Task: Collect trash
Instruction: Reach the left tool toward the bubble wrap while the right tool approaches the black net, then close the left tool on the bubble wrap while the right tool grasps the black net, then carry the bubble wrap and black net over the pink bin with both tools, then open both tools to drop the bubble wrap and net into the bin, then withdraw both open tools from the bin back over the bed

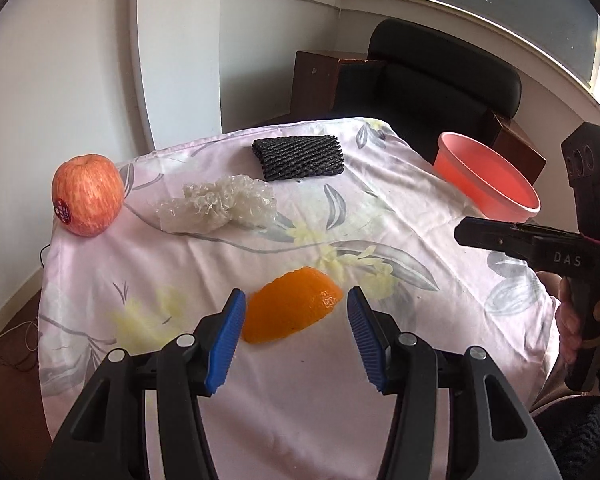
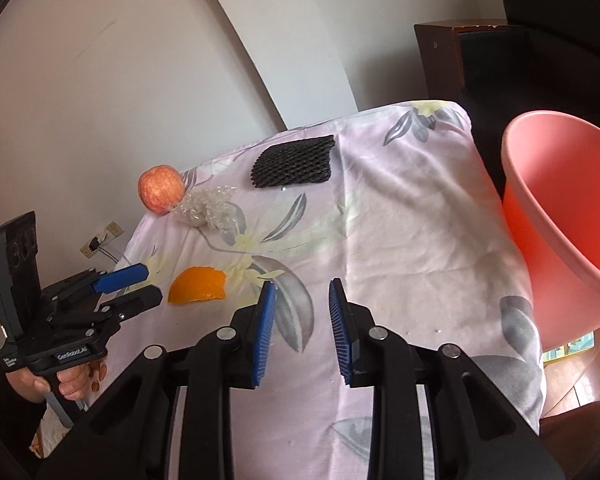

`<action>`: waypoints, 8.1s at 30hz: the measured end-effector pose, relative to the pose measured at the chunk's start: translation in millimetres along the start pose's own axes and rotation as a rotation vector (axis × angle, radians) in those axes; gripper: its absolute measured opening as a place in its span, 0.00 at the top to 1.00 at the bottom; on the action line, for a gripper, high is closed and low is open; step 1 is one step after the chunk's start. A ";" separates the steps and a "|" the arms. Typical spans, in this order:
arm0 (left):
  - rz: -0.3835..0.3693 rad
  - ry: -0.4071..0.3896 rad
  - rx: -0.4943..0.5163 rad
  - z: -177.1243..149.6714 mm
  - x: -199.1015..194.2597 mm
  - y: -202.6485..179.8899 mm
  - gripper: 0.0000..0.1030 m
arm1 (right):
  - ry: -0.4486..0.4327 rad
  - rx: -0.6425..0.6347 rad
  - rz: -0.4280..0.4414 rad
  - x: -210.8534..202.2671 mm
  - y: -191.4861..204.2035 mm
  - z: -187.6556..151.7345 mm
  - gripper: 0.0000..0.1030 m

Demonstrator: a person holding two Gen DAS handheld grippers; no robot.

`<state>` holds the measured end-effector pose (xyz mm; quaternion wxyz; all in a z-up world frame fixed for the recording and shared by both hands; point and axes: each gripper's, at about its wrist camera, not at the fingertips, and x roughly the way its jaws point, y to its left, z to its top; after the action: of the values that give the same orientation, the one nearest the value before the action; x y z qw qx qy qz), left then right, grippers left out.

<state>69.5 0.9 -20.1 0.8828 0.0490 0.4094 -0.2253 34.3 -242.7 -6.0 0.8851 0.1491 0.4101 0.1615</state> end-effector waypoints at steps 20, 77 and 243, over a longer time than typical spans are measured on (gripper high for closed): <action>0.103 -0.002 0.156 61.0 59.1 56.6 0.49 | 0.088 -0.061 0.047 24.2 27.5 -5.7 0.73; 0.003 -0.166 -0.179 25.3 0.5 52.5 0.88 | -0.103 -0.021 0.022 44.4 12.1 78.6 0.92; -0.134 -0.045 0.076 115.9 78.1 -197.0 0.50 | -0.308 0.272 -0.411 -130.7 -170.2 23.8 0.70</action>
<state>108.5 -234.4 17.5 0.8721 0.0501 0.3831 -0.3004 0.7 -452.9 29.9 0.9231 0.2027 0.3104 -0.1022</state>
